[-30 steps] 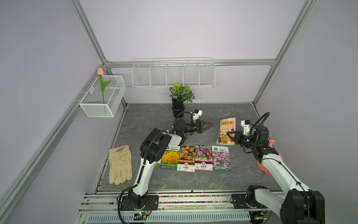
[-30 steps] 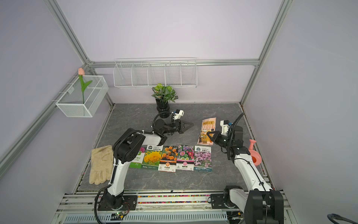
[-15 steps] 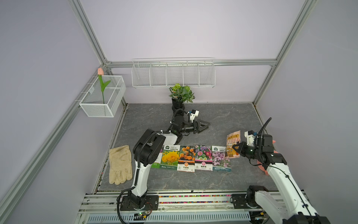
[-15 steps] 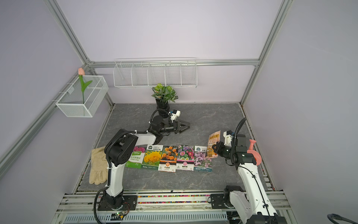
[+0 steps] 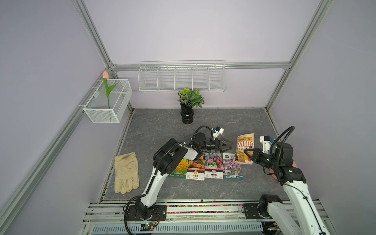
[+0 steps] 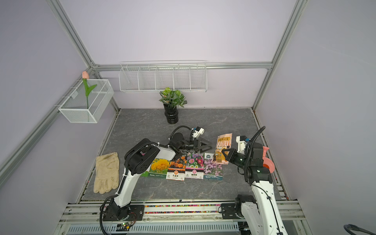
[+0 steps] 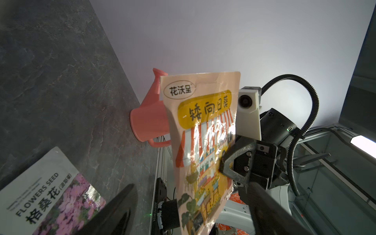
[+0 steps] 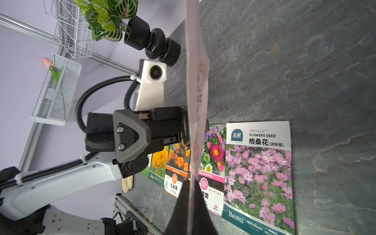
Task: Arrange the seed packets in a row
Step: Place the seed packet at the center of the board.
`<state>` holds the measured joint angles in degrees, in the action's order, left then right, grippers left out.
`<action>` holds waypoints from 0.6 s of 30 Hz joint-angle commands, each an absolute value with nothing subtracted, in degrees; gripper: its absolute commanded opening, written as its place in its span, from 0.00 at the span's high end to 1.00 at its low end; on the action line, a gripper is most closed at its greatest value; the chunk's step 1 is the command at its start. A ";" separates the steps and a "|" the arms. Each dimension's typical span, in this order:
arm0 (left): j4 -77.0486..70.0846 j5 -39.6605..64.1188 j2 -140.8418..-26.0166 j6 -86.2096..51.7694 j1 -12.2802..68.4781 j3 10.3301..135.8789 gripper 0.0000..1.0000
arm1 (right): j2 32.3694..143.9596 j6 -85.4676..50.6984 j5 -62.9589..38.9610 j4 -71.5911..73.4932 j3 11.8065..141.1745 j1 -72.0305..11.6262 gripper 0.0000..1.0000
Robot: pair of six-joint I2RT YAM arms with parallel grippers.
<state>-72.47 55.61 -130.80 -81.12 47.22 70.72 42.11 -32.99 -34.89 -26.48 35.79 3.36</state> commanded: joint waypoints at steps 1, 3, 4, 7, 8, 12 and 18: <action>-77.96 56.19 -131.09 -84.98 48.53 74.38 0.13 | 41.15 -34.83 -37.52 -23.38 35.22 3.91 0.93; -77.16 56.09 -131.43 -84.64 48.73 75.25 0.13 | 40.80 -35.27 -37.94 -23.21 35.07 4.07 0.93; -76.67 56.10 -131.70 -84.62 48.78 75.98 0.13 | 40.59 -35.77 -38.39 -22.76 34.86 4.21 0.93; -78.36 55.82 -132.81 -86.41 48.87 78.16 0.14 | 40.85 -37.14 -39.49 -21.15 33.83 4.25 0.93; -79.73 55.80 -133.24 -87.83 48.98 79.18 0.15 | 41.24 -37.21 -39.70 -21.01 33.56 4.23 0.93; -80.86 56.53 -134.21 -90.43 49.86 82.67 0.40 | 41.77 -36.64 -38.91 -21.16 32.25 4.42 0.93; -80.43 56.52 -133.95 -90.46 49.90 81.23 0.95 | 41.17 -33.78 -35.32 -25.73 33.09 5.60 0.92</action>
<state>-77.41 55.48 -132.94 -88.42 49.58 81.21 41.63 -35.44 -37.45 -22.85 33.19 4.84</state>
